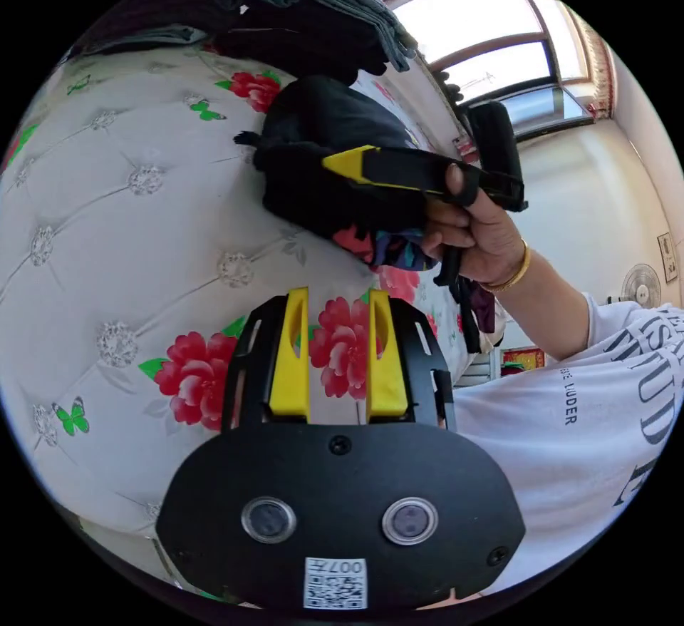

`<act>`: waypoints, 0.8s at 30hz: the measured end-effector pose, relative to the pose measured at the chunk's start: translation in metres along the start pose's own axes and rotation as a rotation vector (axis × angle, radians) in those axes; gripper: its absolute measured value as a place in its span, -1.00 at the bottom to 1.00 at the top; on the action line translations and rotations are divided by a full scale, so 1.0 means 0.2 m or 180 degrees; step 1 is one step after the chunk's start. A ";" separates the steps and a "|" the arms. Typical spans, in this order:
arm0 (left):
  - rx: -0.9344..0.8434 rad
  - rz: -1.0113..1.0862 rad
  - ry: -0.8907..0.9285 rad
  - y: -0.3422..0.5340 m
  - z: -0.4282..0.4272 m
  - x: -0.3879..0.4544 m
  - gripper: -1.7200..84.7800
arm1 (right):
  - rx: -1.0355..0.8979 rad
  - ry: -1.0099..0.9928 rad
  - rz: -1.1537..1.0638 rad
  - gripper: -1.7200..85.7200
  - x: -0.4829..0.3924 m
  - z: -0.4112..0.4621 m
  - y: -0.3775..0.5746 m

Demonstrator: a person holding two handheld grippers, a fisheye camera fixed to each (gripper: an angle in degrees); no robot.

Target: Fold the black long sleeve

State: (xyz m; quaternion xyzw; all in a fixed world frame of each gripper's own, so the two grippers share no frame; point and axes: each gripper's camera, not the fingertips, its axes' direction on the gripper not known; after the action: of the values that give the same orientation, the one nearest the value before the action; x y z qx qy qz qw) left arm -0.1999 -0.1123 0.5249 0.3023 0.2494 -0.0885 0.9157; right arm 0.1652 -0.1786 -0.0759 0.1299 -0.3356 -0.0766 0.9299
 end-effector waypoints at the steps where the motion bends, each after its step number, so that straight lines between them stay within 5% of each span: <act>1: 0.0006 -0.0014 0.0043 -0.01 0.00 -0.02 -0.67 | 0.0160 -0.0060 -0.0091 -0.73 -0.03 -0.09 0.02; 4: 0.0044 -0.0043 0.0260 -0.09 0.06 -0.11 -0.65 | 0.0800 0.0162 -0.0153 -0.72 -0.08 -0.39 0.18; 9: -0.0084 -0.0107 0.0306 -0.30 0.29 -0.21 -0.66 | 0.1480 0.1077 0.0763 -0.67 0.12 -0.69 0.66; 15: -0.0469 0.0447 -0.0183 -0.57 0.60 -0.06 -0.77 | 0.1579 0.0295 0.1551 -0.66 0.43 -0.53 0.99; 24: -0.0752 0.0902 -0.0465 -1.19 1.35 0.41 -0.74 | 0.2296 0.0595 0.1729 -0.74 0.77 -0.75 0.90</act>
State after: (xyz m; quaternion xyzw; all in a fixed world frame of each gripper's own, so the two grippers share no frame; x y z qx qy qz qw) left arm -0.0945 -0.4650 0.5481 0.2176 0.1458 0.0494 0.9638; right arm 0.3890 -0.0135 -0.0421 0.3589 -0.2774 0.3036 0.8379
